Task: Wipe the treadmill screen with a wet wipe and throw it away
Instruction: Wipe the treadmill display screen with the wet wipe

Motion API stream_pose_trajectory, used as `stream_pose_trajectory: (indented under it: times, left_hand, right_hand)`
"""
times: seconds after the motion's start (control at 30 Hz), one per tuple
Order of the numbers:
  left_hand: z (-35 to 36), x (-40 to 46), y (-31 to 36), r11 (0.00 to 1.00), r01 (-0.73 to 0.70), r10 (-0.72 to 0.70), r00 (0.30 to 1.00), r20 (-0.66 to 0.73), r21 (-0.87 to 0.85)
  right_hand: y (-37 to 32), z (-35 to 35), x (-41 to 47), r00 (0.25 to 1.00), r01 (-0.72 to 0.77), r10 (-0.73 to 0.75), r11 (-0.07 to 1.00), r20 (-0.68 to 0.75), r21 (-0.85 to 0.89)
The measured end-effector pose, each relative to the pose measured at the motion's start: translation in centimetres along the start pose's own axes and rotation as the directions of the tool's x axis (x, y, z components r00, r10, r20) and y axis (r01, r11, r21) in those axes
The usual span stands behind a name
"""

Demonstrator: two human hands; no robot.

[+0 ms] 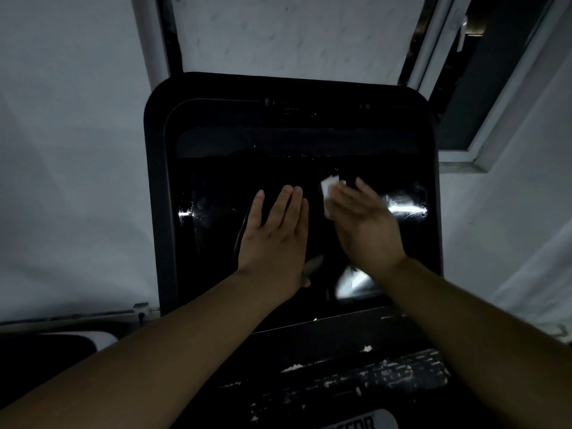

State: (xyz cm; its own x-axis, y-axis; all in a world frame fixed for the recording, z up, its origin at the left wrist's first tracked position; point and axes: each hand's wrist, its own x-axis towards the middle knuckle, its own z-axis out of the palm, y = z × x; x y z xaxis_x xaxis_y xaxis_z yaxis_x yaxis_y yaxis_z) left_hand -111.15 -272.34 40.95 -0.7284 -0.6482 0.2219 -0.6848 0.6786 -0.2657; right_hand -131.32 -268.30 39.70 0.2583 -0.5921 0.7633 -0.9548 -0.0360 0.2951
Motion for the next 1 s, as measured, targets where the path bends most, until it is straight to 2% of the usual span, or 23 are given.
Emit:
stream_pose_trajectory:
  times: [0.1, 0.23, 0.33, 0.57, 0.7, 0.87, 1.0]
  left_hand:
    - [0.0, 0.0, 0.0, 1.000, 0.009, -0.009, 1.000, 0.001, -0.009]
    - [0.0, -0.1, 0.0, 1.000, 0.007, -0.007, 1.000, 0.002, -0.009]
    - [0.0, 0.0, 0.0, 1.000, 0.008, -0.008, 1.000, 0.011, -0.009]
    - [0.2, -0.1, 0.0, 1.000, -0.001, 0.001, 1.000, -0.011, -0.015]
    - [0.3, -0.1, 0.3, 0.999, 0.009, -0.010, 1.000, -0.020, -0.031]
    - [-0.1, 0.3, 1.1, 0.999, -0.012, 0.009, 0.998, -0.068, -0.051]
    - [-0.3, 1.6, 2.4, 0.998, -0.042, 0.040, 0.998, -0.049, -0.038]
  right_hand:
    - [1.5, 0.3, 3.1, 0.999, -0.029, 0.028, 0.999, -0.020, -0.023]
    - [1.5, 0.4, 2.8, 0.998, -0.055, 0.054, 0.998, -0.025, -0.021]
    - [0.2, 0.0, 0.0, 0.996, -0.079, 0.079, 0.997, -0.026, 0.004]
    - [-3.0, -2.1, -10.7, 0.993, -0.029, 0.018, 0.996, 0.119, 0.087]
    - [-4.8, -2.9, -14.0, 0.991, -0.070, 0.056, 0.991, 0.125, 0.113]
    - [-4.4, -2.7, -14.1, 0.994, -0.041, 0.027, 0.990, 0.105, 0.136]
    - [-2.5, -2.5, -11.4, 0.994, -0.033, 0.021, 0.993, 0.106, 0.113]
